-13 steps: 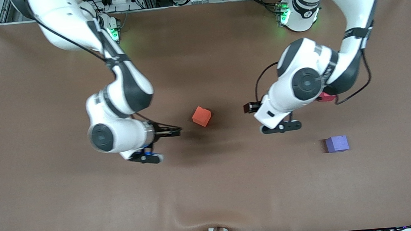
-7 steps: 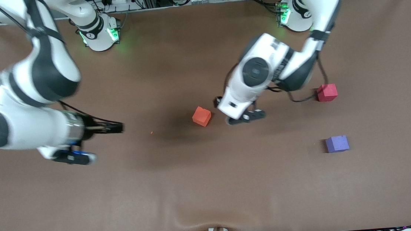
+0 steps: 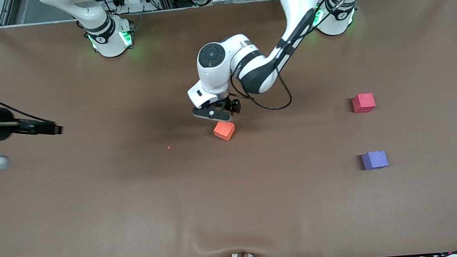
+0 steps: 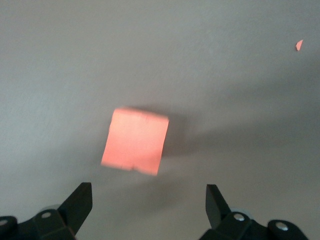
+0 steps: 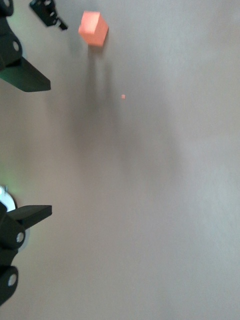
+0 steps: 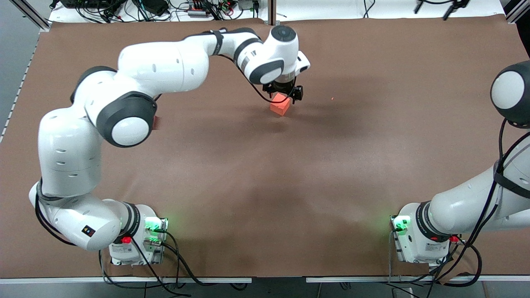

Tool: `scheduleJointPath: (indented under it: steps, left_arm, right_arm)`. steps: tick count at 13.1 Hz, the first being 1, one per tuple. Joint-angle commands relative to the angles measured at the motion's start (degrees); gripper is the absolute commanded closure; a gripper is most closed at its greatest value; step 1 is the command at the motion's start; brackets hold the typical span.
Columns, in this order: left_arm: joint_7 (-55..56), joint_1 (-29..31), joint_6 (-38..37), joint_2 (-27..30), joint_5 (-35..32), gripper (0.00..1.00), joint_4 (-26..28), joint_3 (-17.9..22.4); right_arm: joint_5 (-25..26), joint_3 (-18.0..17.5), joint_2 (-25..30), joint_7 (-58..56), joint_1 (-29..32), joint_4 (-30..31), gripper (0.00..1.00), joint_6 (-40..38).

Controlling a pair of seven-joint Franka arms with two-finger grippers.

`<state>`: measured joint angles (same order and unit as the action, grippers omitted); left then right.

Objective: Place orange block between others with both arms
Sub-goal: 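Grasp the orange cube with the left gripper while the right gripper withdraws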

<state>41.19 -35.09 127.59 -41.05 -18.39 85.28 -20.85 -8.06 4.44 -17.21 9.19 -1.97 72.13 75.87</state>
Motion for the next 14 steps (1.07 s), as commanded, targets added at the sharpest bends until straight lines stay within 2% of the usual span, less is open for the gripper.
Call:
scheduleJointPath:
  steps: [1, 4, 8, 11, 14]
  left_arm:
    - [-3.0, 0.5, 2.7, -1.6, -3.4, 0.0, -1.1, 0.1]
    - [-4.0, 0.6, 3.6, -2.6, -3.5, 0.0, -1.0, 0.6]
    - [-3.3, 1.0, 5.1, -5.1, -5.5, 0.0, 0.3, 2.7]
    - [-2.8, 1.0, 5.1, -5.4, -5.1, 0.0, 0.4, 2.7]
    - [-2.4, 1.2, 5.2, -5.6, -4.0, 0.0, -0.2, 2.7]
  right_arm:
    - [3.6, -1.1, 4.2, -7.2, 3.2, 4.7, 0.0, 0.6]
    - [3.9, -1.2, 5.3, -11.5, 6.2, 6.2, 0.0, 0.6]
    - [6.5, -1.3, 5.8, -15.1, 6.2, 6.3, 0.0, 0.8]
    - [8.1, -1.5, 6.2, -15.2, 5.8, 6.1, 0.0, 0.9]
    - [8.5, -3.9, 7.5, -14.8, 5.7, 5.7, 0.0, 0.9]
